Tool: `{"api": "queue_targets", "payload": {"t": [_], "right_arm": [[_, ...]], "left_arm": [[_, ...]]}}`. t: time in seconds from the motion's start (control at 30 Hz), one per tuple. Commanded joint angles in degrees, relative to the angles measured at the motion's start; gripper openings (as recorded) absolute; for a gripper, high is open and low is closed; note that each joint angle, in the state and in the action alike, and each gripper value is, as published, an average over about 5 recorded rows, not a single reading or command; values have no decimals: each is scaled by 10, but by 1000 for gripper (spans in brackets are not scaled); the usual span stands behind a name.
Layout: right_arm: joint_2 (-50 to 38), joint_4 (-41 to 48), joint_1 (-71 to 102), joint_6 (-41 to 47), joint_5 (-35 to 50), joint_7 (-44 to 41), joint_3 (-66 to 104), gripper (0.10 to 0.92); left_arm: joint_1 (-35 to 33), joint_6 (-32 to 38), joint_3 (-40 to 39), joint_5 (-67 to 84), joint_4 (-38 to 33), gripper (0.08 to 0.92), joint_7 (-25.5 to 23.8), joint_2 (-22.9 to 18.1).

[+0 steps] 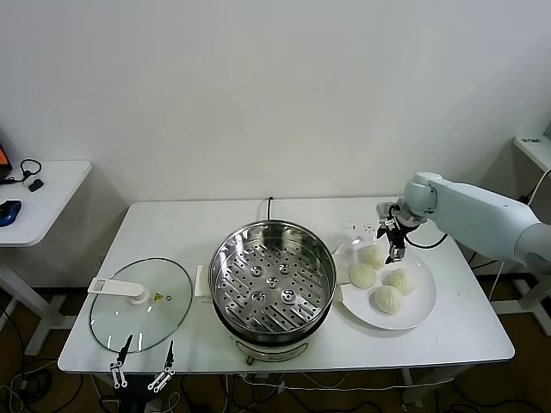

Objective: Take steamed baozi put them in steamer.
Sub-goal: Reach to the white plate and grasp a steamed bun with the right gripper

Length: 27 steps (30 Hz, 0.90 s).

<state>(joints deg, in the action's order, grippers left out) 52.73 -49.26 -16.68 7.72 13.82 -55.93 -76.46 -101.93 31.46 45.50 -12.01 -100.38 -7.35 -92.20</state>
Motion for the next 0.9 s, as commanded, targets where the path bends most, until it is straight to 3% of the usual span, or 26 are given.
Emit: {"api": "queue_targets", "payload": {"t": [0.03, 0.77, 0.9], "right_arm": [[29, 39, 17, -5, -5, -2, 10, 823], [39, 43, 23, 2, -8, -1, 8, 822], [37, 40, 23, 2, -12, 0, 8, 780]], "left_arm": [[0, 1, 1, -2, 2, 823, -1, -28], [4, -1, 4, -5, 5, 823, 0, -28], [5, -1, 4, -6, 6, 823, 0, -28]]}}
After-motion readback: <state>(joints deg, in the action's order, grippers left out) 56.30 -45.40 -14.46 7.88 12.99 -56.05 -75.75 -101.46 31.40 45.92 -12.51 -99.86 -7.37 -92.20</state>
